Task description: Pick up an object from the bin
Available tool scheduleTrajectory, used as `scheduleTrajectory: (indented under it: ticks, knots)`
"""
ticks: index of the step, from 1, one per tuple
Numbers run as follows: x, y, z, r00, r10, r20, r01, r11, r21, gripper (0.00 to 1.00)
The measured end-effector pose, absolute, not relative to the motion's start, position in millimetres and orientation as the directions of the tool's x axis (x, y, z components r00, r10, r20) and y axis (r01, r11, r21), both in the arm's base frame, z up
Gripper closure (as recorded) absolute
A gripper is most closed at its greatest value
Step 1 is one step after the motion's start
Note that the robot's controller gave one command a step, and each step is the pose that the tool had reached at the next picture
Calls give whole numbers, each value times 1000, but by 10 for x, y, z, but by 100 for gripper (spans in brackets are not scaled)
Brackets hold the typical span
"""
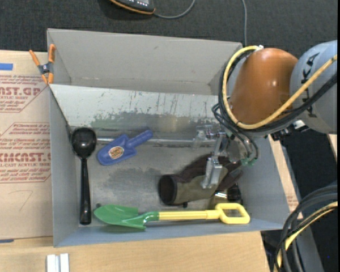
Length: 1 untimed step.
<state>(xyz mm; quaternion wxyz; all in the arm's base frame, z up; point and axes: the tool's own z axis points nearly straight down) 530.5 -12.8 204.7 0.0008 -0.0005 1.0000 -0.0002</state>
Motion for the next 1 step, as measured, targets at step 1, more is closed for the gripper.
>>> scheduleTrajectory:
  ticks: [1]
  knots:
    - [5306,-129,2044,-1000,0,-2,0,1000,0,0]
